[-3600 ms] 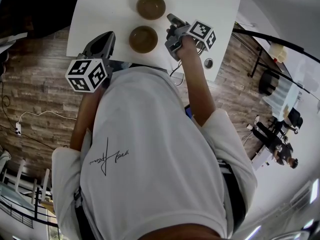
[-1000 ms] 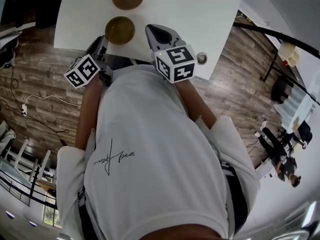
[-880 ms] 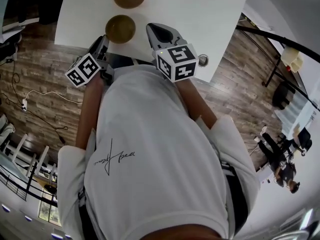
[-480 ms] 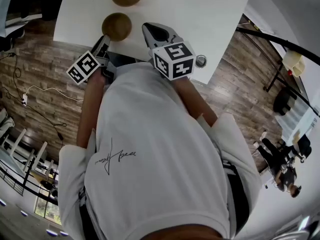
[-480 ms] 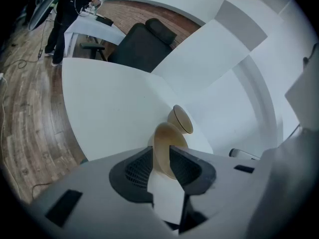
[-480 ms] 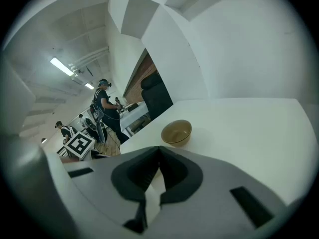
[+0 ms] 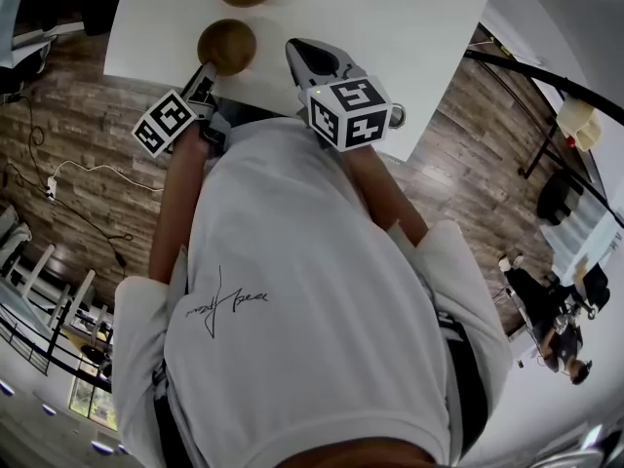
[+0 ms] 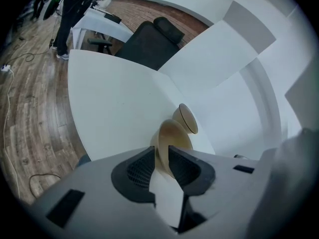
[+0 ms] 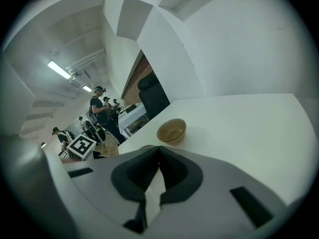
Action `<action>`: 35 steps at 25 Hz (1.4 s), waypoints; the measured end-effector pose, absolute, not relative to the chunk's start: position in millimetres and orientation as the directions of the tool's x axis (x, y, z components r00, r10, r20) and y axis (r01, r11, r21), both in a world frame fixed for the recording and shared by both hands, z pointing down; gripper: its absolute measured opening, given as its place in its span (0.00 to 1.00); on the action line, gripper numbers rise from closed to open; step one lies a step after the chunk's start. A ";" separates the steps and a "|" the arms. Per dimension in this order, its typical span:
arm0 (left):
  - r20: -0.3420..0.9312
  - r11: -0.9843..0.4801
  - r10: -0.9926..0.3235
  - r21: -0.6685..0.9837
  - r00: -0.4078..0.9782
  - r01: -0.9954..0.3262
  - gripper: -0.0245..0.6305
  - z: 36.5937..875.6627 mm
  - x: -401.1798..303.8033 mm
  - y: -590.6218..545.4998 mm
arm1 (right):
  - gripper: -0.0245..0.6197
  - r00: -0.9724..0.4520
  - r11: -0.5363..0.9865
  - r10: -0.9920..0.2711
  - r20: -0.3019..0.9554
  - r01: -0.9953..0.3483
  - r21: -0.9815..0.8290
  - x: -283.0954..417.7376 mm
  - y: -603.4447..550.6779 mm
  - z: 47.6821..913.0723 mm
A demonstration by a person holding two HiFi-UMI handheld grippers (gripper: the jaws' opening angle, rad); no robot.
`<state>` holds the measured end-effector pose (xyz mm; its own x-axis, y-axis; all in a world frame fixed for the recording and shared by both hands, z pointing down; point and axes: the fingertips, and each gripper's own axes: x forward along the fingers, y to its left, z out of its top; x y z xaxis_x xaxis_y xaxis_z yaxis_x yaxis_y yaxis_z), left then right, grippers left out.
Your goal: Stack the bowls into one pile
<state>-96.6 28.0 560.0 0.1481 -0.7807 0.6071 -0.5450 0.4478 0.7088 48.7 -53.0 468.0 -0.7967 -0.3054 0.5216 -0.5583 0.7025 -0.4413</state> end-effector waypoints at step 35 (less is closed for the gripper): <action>0.591 0.505 -0.798 0.761 0.116 -0.408 0.09 562.4 -111.1 33.8 | 0.05 -0.797 0.677 -0.283 0.533 -0.560 -0.478 50.5 -50.7 479.5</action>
